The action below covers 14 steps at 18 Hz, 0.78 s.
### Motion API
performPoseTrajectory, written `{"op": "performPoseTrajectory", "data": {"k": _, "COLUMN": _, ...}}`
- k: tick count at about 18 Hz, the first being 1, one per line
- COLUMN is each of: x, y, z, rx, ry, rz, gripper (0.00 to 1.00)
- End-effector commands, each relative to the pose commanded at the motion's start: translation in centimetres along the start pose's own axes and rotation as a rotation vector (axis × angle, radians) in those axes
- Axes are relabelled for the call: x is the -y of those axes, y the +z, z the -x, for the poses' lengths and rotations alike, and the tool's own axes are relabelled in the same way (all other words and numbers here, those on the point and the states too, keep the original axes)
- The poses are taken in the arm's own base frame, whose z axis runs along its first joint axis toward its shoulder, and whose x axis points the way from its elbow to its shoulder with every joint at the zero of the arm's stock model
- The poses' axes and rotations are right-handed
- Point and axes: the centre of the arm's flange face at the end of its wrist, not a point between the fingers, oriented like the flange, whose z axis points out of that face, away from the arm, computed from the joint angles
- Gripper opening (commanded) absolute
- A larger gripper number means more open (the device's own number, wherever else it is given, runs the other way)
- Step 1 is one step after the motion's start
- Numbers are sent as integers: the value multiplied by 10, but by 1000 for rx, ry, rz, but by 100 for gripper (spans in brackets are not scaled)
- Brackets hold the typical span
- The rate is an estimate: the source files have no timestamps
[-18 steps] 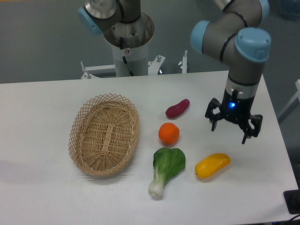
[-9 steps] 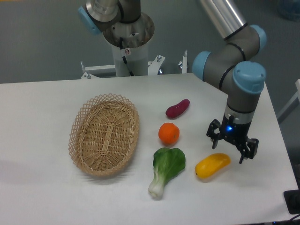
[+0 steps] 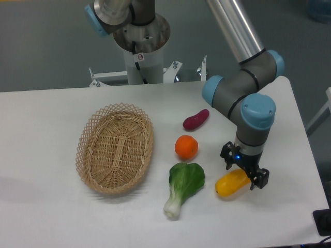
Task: Pick up the mango from the table
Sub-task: 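Lower the open gripper down over the yellow mango, then close the gripper fingers around the yellow mango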
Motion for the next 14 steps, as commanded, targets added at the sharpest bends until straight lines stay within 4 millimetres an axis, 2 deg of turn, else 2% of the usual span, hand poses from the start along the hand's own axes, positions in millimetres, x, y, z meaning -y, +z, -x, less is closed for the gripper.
{"op": "performPoseTrajectory", "data": {"k": 8, "x": 11, "y": 18, "z": -5, "rx": 5, "ry": 0, "rz": -4, "gripper": 100}}
{"op": "performPoseTrajectory", "data": {"k": 9, "x": 11, "y": 17, "z": -4, "rx": 17, "ry": -13, "rz": -5, "gripper": 96}}
{"op": "performPoseTrajectory", "data": {"k": 12, "x": 12, "y": 16, "z": -4, "rx": 23, "ry": -34, "rz": -6, "gripper": 72}}
{"op": "performPoseTrajectory", "data": {"k": 14, "x": 12, "y": 16, "z": -4, "rx": 23, "ry": -34, "rz": -6, "gripper": 61}}
